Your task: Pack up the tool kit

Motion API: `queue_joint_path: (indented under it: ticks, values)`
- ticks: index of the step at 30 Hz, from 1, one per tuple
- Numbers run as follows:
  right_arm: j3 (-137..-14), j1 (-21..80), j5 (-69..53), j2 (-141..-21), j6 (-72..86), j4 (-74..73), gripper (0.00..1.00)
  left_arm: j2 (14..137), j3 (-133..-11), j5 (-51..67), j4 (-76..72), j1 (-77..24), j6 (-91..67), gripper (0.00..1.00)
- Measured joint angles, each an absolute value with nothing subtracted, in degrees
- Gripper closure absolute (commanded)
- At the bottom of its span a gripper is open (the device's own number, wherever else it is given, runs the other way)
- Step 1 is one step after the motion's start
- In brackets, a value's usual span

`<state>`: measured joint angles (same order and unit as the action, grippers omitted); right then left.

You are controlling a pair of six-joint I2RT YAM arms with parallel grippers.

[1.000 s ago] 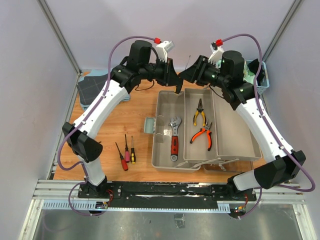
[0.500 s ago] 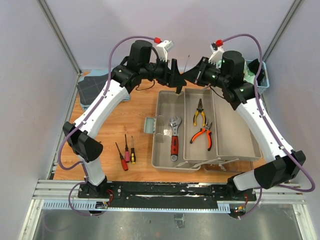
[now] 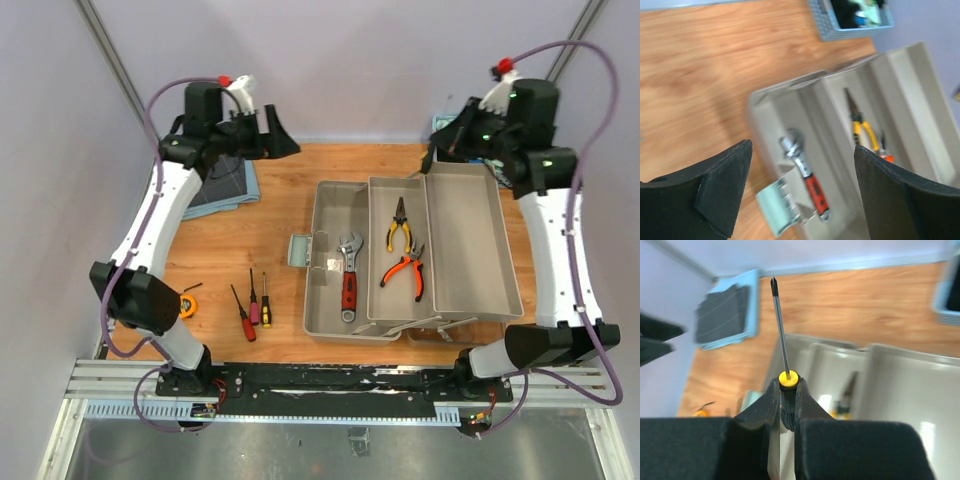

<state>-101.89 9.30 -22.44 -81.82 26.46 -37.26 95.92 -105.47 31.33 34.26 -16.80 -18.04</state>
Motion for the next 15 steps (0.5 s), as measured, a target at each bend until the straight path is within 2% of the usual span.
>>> queue_joint_path:
  ticks: [4, 7, 15]
  values:
    - [-111.2, 0.7, -19.5, -82.3, 18.8, -48.1, 0.99, 88.7, -96.9, 28.7, 37.1, -9.7, -14.5, 0.14]
    - [-112.1, -1.3, -17.9, -82.0, 14.3, -54.5, 1.0, 81.8, -90.4, 26.7, 39.6, -9.2, -12.1, 0.14]
    - [-96.3, -1.5, -17.9, -81.5, 9.2, -61.1, 0.99, 69.2, -75.0, 21.5, 43.1, -9.0, -12.9, 0.15]
